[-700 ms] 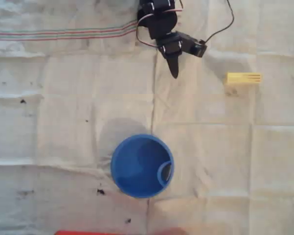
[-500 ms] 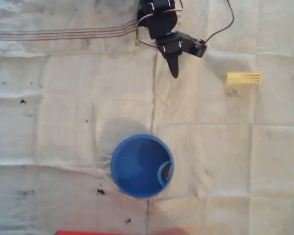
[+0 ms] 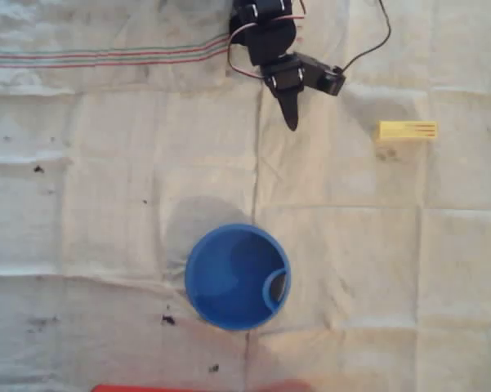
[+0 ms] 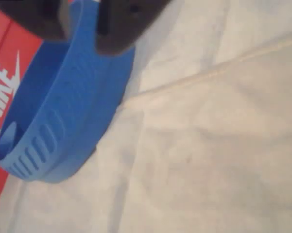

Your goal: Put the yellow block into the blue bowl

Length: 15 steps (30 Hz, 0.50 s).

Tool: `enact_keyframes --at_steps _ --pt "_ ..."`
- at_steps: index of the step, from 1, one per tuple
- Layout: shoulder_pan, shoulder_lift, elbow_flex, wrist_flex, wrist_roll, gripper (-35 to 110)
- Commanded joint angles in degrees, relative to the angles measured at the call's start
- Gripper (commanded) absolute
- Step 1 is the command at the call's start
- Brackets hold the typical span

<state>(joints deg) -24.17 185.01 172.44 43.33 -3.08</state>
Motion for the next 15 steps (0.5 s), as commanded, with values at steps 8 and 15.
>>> enact_keyframes --at_steps 8,15 --pt "-0.62 6.24 10.37 -1.23 0.09 0" --pt "-0.70 5.89 9.23 -1.14 0.09 0"
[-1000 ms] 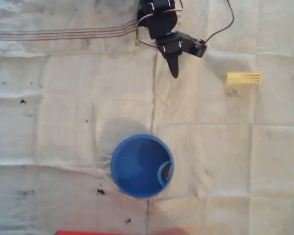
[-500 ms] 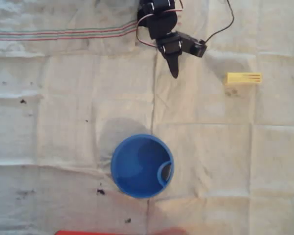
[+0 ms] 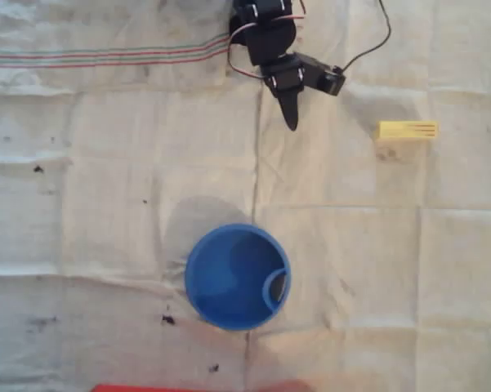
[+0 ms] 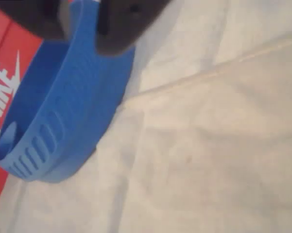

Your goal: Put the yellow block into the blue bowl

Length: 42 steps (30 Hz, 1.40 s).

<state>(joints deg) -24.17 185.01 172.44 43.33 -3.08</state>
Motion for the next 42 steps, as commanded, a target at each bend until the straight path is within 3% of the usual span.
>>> enact_keyframes --at_steps 1,7,13,28,37,42 --pt "-0.70 5.89 8.88 -1.14 0.09 0" --pt "-4.22 2.02 1.49 0.79 -2.72 0" --pt "-14.68 -16.08 -15.12 2.72 -7.73 0" --pt "-17.49 -73.21 -81.12 4.39 -10.37 1" --pt "-21.45 -98.35 -112.41 18.54 -10.55 1" --pt "-25.84 -106.17 -125.77 27.95 -18.98 1"
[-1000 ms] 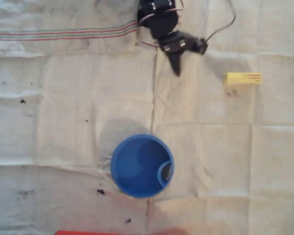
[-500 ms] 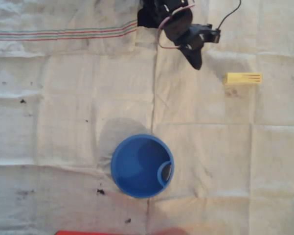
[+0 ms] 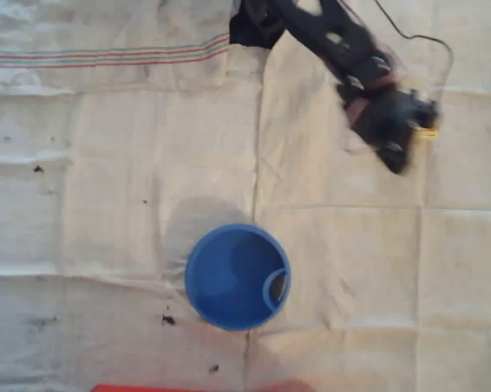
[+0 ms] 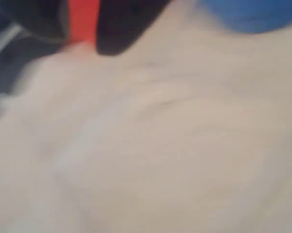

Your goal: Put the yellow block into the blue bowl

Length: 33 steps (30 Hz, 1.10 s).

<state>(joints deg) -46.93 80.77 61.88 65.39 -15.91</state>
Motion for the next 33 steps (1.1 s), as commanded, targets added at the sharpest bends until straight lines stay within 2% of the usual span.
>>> enact_keyframes --at_steps 1,5,9,14,17,33 --pt "-3.69 -2.99 -17.23 8.00 -9.23 1" --pt "-4.83 -6.06 -22.85 16.26 -24.87 1" --pt "-5.54 -6.50 -24.43 23.82 -44.74 0" --pt "-4.66 -5.80 -24.70 30.32 -70.05 0" --pt "-3.78 -5.89 -24.70 33.05 -80.68 0" --pt "-6.50 -7.38 -23.82 37.27 -99.49 0"
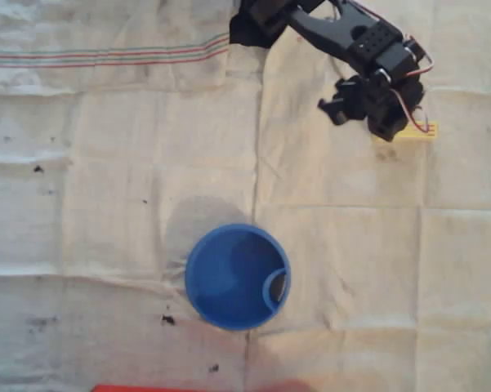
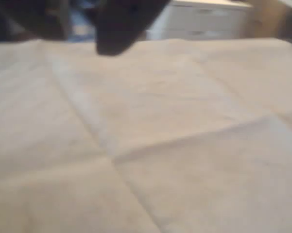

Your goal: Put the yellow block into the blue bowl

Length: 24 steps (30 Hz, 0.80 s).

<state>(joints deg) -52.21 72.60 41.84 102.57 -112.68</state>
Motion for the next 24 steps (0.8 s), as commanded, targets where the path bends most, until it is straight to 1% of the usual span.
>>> enact_keyframes --at_steps 1,7,9,15,17,24 --pt "-1.58 -0.09 -3.78 0.26 -2.81 1" --pt "-3.96 -5.19 -3.96 0.26 -2.20 3" --pt "-4.48 -5.62 -3.96 0.35 -1.49 9" --pt "-5.89 -5.89 -4.57 0.18 -1.85 31" --pt "-5.98 -5.89 -4.57 0.18 -1.85 33" --pt "-6.15 -6.68 -3.96 -0.18 -1.85 27"
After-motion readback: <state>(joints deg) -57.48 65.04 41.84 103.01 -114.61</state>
